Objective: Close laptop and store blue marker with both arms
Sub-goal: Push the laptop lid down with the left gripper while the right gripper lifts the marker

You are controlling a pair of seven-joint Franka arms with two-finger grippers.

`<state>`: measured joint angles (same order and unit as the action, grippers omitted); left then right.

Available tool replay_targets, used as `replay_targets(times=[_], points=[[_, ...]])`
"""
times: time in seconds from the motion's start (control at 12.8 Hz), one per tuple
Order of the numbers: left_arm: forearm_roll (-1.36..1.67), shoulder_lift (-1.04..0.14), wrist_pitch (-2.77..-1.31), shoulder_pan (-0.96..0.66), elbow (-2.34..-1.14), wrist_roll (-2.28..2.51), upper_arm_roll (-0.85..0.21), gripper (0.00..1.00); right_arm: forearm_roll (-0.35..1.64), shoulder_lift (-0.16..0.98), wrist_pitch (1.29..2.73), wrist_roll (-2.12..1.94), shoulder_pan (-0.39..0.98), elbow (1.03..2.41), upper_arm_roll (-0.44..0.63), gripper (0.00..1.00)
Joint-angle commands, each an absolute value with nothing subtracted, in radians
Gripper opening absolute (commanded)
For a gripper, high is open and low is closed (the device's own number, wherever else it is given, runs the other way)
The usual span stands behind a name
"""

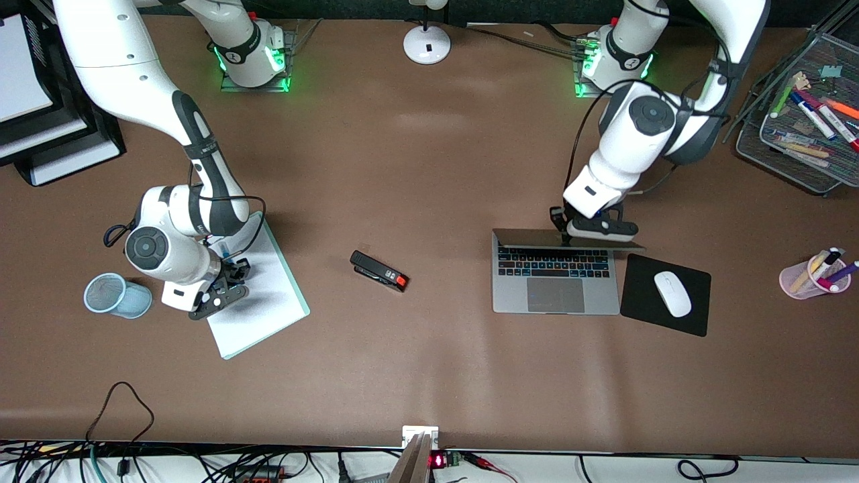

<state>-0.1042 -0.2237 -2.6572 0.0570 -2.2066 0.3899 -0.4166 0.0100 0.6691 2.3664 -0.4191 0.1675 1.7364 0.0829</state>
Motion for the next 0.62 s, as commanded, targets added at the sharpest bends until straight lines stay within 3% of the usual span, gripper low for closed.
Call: replay_targets(times=[0.0, 0.23, 0.55], points=[[-0.176, -0.357, -2.658, 0.074, -2.061, 0.380, -0.408, 0.00, 0.025, 0.652, 2.257, -0.443, 0.152, 1.626, 0.083, 0.00], [-0.227, -0.477, -2.658, 0.072, -1.942, 0.380, -0.393, 0.00, 0.025, 0.612, 2.076, -0.500, 0.109, 1.478, 0.084, 0.00], [-0.287, -0.607, -2.681, 0.068, -1.855, 0.383, -0.373, 0.00, 0.128, 0.496, 2.022, -0.838, 0.025, 1.465, 0.083, 0.00]])
